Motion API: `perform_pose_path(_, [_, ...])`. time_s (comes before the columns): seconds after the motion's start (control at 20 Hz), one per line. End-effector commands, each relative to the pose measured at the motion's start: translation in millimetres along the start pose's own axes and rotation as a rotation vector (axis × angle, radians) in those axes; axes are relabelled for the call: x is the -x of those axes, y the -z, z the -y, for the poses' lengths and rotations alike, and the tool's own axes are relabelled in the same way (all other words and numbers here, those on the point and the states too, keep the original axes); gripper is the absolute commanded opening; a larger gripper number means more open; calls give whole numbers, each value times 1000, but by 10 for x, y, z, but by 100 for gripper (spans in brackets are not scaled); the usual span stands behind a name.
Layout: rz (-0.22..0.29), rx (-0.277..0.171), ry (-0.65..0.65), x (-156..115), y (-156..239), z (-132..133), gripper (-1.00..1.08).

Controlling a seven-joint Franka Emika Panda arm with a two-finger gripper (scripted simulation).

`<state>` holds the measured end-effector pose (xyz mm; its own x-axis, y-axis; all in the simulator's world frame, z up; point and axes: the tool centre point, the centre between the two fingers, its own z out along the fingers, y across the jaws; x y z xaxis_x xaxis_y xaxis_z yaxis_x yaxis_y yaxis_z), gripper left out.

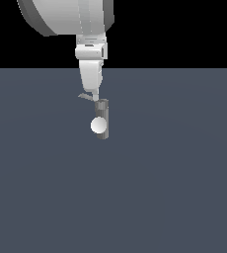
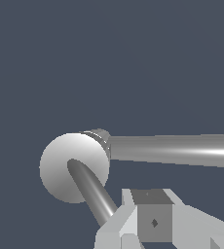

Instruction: Turn on the faucet by rotating a designated handle.

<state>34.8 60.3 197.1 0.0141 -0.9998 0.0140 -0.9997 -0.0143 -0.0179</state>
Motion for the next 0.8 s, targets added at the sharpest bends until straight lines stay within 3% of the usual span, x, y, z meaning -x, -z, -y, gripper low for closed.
perform_pose_path(0.0, [14,13,70,535,-124,-5,-100])
perform_pose_path(0.15, [15,16,75,626,-138,26,-100])
perform_pose_path(0.2, [2,0,-4,81,-6,93,-100])
perform_pose_path(0.75, [7,7,28,338,-66,360,-100])
